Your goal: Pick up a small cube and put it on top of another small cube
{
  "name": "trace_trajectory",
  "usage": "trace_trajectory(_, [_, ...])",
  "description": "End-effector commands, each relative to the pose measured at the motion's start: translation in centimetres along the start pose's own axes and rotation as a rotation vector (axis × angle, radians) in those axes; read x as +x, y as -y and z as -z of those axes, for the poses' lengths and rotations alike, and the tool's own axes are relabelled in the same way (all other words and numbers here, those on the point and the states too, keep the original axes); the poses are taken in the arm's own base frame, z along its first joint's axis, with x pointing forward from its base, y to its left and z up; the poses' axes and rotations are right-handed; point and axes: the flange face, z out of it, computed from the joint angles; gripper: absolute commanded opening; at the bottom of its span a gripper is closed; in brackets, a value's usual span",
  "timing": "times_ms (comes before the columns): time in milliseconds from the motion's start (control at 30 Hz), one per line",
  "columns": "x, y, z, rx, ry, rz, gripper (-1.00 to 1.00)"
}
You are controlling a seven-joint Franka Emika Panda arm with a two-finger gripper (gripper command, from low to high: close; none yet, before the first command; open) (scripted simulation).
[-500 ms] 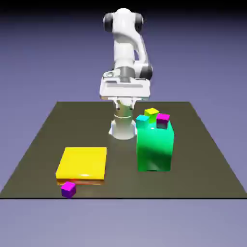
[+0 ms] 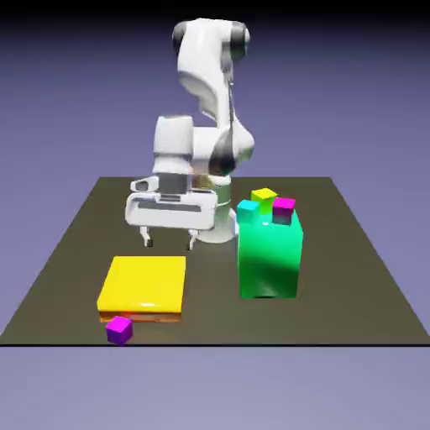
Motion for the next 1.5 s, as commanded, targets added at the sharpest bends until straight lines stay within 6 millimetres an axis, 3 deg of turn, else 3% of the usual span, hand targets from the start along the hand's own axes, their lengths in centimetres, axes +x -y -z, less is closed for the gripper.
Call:
trace_trajectory(0, [0.6, -0.2, -1.2, -0.022, 0.018, -0.01, 0.0])
trace_trajectory(200, [4.7, -3.4, -8.4, -0.158, 0.118, -0.103, 0.0])
trace_trajectory(400, [7.7, -8.0, -15.7, -0.287, 0.22, -0.191, 0.0])
trace_trajectory(433, [7.7, -8.0, -15.7, -0.287, 0.22, -0.191, 0.0])
trace_trajectory(567, [6.2, -9.7, -21.8, -0.288, 0.219, -0.191, 0.0])
trace_trajectory(600, [6.1, -9.8, -22.3, -0.288, 0.219, -0.191, 0.0])
trace_trajectory(633, [6.1, -9.8, -22.3, -0.288, 0.219, -0.191, -1.0])
trace_trajectory(667, [6.1, -9.8, -22.3, -0.288, 0.219, -0.191, -1.0])
trace_trajectory(800, [7.6, -8.2, -16.2, -0.287, 0.22, -0.191, -1.0])
trace_trajectory(833, [7.1, -6.9, -14.9, -0.28, 0.227, -0.168, -1.0])
trace_trajectory(1000, [1.1, 0.4, -8.7, -0.231, 0.279, 0.019, -1.0])
trace_trajectory(1167, [-6.0, 5.6, -2.2, -0.193, 0.321, 0.215, -1.0])
trace_trajectory(1300, [-12.1, 8.0, 3.0, -0.17, 0.345, 0.377, -1.0])
trace_trajectory(1467, [-19.6, 8.9, 9.2, -0.152, 0.36, 0.58, -1.0])
